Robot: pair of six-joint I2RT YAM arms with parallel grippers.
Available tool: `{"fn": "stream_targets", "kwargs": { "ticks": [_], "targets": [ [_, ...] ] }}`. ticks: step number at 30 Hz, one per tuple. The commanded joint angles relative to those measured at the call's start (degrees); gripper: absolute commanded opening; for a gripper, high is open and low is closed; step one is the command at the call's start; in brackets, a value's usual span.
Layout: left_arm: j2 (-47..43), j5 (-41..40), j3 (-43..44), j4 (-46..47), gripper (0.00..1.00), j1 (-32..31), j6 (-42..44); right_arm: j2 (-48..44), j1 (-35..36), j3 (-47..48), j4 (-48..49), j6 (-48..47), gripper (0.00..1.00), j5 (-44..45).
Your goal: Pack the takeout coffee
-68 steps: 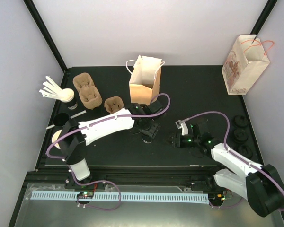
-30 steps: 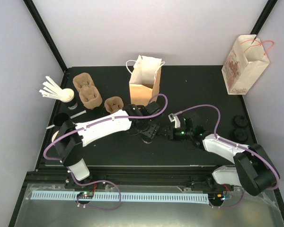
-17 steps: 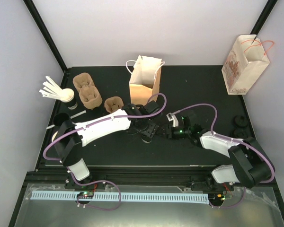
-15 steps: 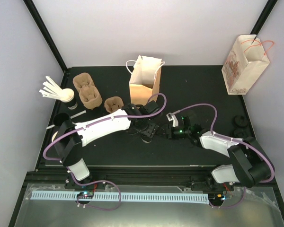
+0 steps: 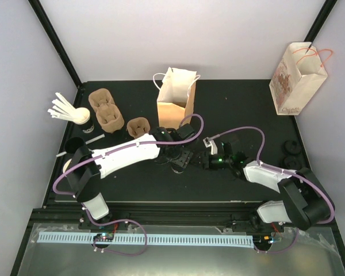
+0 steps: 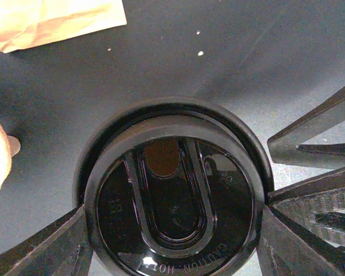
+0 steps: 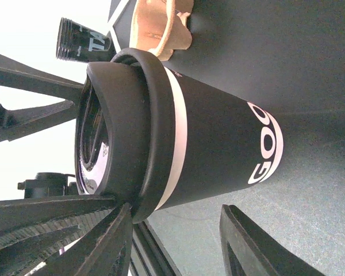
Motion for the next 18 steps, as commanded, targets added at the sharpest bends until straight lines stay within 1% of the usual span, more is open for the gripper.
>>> {"fn": "stream_targets", "kwargs": {
  "ticks": [1,10,15,18],
  "targets": [
    [4.4,1.8,-2.4,-1.8,0.46,-0.9,0.6,-1.4,0.5,1.7,-3.4,1.8,0.44,3.0],
    [3.5,4.7,-2.2,-0.2,0.46,-0.9,1.4,0.2,0.5,4.0,-2.0,3.8,0.45,1.7],
    [3.1,5.8,-2.5,0.7,0.46,-0.5,1.6,3.2,0.6,4.2,-6.7,0.1,0.44,4.9],
    [3.8,5.1,-2.8,0.4,0.46,-0.4,1.5,5.9,1.3,2.7,-6.8,-1.4,0.41,5.8]
  ]
}}
